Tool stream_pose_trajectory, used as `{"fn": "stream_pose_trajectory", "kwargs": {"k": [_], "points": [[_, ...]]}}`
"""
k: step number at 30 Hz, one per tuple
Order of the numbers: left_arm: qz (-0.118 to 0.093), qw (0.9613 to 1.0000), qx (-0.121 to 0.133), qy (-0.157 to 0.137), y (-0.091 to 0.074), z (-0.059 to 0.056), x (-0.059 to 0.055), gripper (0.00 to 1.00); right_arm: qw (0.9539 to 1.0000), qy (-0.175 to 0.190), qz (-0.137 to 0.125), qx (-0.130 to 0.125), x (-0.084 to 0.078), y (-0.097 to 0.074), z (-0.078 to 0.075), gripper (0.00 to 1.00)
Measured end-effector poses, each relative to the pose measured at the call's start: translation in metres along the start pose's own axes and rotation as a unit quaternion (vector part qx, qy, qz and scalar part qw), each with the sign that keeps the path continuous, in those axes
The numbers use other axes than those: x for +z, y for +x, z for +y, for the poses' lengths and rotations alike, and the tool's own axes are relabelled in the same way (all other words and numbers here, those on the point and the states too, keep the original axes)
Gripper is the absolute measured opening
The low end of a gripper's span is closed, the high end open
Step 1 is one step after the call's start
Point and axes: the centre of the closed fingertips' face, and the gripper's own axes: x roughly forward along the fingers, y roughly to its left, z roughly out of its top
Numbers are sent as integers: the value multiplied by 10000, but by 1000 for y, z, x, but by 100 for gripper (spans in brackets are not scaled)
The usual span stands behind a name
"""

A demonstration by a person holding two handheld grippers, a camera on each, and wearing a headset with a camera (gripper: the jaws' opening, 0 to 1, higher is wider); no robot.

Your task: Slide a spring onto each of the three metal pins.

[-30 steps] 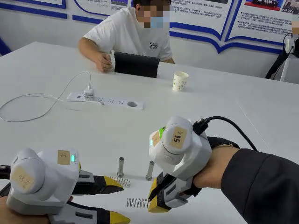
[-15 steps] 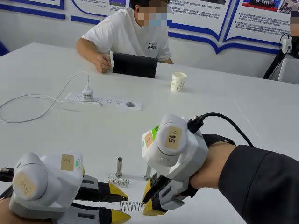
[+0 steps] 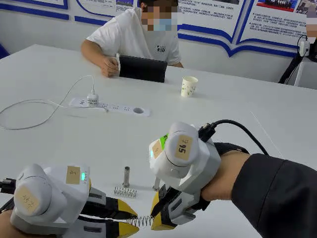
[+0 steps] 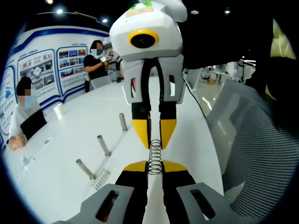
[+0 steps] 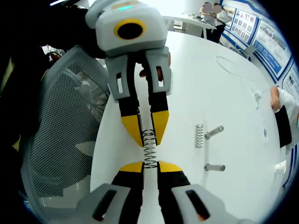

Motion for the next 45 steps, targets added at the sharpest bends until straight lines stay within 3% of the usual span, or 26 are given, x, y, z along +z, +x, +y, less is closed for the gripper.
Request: {"fn": "stream_pose_trajectory", "kwargs": {"k": [10,17,28,45], "points": [[-144,9999,-21,-51,-3,-1,8,10,10000,20,10,23,-4,4,0,14],[-101,9999,-2,-69,-2,0,6,10,10000,1,-32,-21,-2,1,-1,12],[-48,9999,30,-115,-3,2,2,10,9989,-16,-454,-101,27,-16,-2,12],[-34,9999,50,-121,-2,0,2,10,9984,-235,-510,-106,44,-16,3,12]]}}
